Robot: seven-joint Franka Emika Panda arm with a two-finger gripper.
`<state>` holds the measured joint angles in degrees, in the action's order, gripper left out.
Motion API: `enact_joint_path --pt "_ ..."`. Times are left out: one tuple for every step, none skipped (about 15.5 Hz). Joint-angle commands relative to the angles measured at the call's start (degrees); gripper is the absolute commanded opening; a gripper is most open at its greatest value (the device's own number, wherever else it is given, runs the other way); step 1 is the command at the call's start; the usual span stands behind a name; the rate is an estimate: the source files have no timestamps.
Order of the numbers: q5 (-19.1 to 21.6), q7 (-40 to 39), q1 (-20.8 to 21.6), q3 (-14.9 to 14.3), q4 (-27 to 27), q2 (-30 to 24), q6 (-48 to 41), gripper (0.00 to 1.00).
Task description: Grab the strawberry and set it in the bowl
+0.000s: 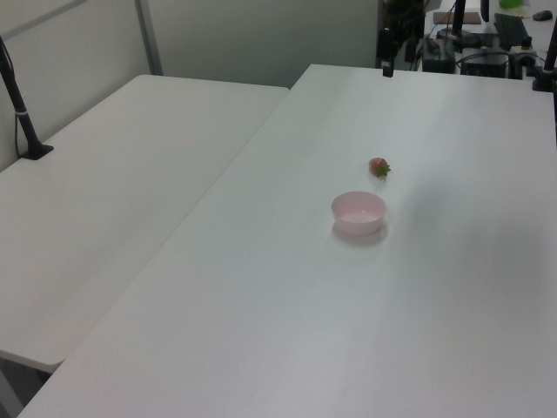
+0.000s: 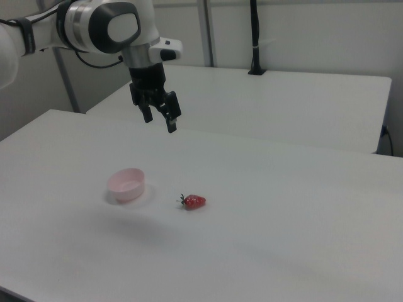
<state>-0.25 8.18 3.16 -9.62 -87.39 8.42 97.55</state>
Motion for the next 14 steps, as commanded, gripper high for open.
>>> enact_joint_path --pt "-0.8 -1.0 0.1 -0.1 1.0 0.8 0.6 1.0" --pt "-0.9 -0.9 0.2 -0.1 1.0 1.1 0.6 1.0" --pt "-0.9 -0.9 0.2 -0.1 1.0 1.2 0.6 1.0" --pt "-0.8 -0.9 0.2 -0.1 1.0 1.5 0.7 1.0" --pt "-0.7 -0.9 0.1 -0.1 1.1 1.6 1.0 1.0" --pt "-0.7 -0.7 0.1 -0.1 1.1 1.6 1.6 1.0" --pt "-0.7 -0.6 0.1 -0.1 1.1 1.6 1.7 1.0" --pt "-0.8 -0.6 0.2 -0.1 1.1 1.6 1.8 1.0" --pt "-0.9 -0.6 0.2 -0.1 1.1 1.8 1.8 1.0" --pt "-0.9 -0.5 0.4 0.0 1.1 1.8 1.9 1.0" --pt "-0.9 -0.7 0.4 0.0 1.1 1.7 1.9 1.0" --pt "-0.9 -0.8 0.4 0.0 1.1 1.7 1.8 1.0" --pt "-0.9 -0.8 0.4 0.0 1.1 1.7 1.8 1.0" --pt "-0.9 -1.0 0.4 0.0 1.1 1.6 1.5 1.0"
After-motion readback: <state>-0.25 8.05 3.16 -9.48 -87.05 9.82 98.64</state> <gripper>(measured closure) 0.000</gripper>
